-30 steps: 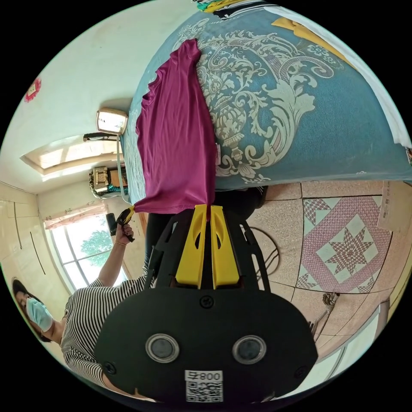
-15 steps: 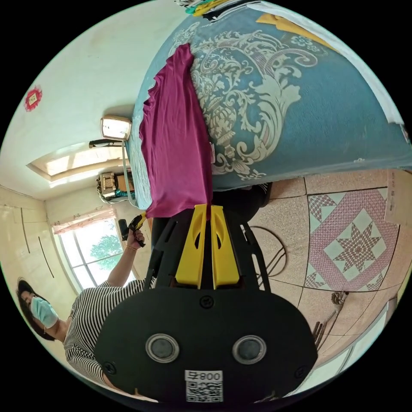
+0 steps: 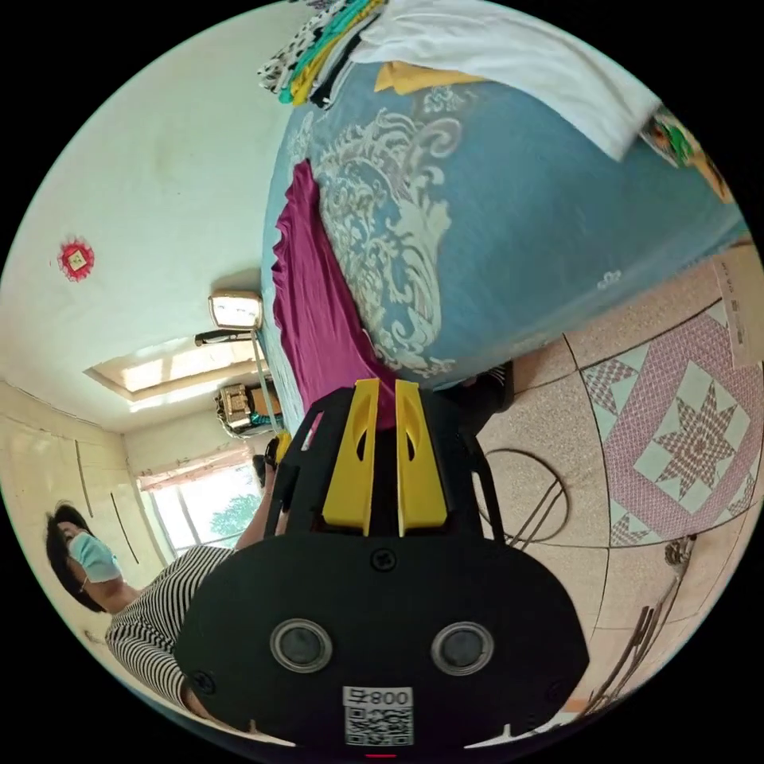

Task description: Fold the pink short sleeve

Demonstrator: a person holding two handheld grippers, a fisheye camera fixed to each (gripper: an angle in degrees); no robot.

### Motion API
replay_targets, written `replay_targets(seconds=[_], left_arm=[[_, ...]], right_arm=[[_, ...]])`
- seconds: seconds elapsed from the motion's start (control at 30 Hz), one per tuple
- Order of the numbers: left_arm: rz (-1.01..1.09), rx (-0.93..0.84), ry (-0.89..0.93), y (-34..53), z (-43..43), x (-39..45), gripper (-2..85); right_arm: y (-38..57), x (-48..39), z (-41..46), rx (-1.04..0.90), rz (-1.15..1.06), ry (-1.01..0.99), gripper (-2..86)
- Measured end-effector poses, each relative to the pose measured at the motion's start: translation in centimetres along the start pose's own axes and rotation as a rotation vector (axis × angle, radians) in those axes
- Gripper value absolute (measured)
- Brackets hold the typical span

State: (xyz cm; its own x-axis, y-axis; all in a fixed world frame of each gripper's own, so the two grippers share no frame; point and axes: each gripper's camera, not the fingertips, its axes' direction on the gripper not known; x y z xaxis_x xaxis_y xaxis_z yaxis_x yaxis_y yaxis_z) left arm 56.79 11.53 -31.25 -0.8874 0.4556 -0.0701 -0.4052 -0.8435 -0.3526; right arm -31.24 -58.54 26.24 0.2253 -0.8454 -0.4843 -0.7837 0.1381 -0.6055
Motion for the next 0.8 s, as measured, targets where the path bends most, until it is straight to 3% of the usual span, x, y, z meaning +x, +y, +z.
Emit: replay_targets(seconds=[0.13, 0.5, 0.8], left_arm=[[0.056, 0.006, -0.003, -6.2, 2.0, 2.0, 5.2], [0.261, 0.026, -0.207, -27.9, 10.9, 9.7, 6.6], [0.402, -0.1, -0.46, -33.9, 18.2, 12.5, 4.6]], right_arm=[[-4.8, -6.0, 0.0, 0.051, -0.136, 0.023, 4.6], [-30.0, -27.8, 9.2, 0.068, -0.493, 0.378, 7.4], [-38.1, -32.5, 18.6, -0.02, -0.601, 0.596, 7.3]])
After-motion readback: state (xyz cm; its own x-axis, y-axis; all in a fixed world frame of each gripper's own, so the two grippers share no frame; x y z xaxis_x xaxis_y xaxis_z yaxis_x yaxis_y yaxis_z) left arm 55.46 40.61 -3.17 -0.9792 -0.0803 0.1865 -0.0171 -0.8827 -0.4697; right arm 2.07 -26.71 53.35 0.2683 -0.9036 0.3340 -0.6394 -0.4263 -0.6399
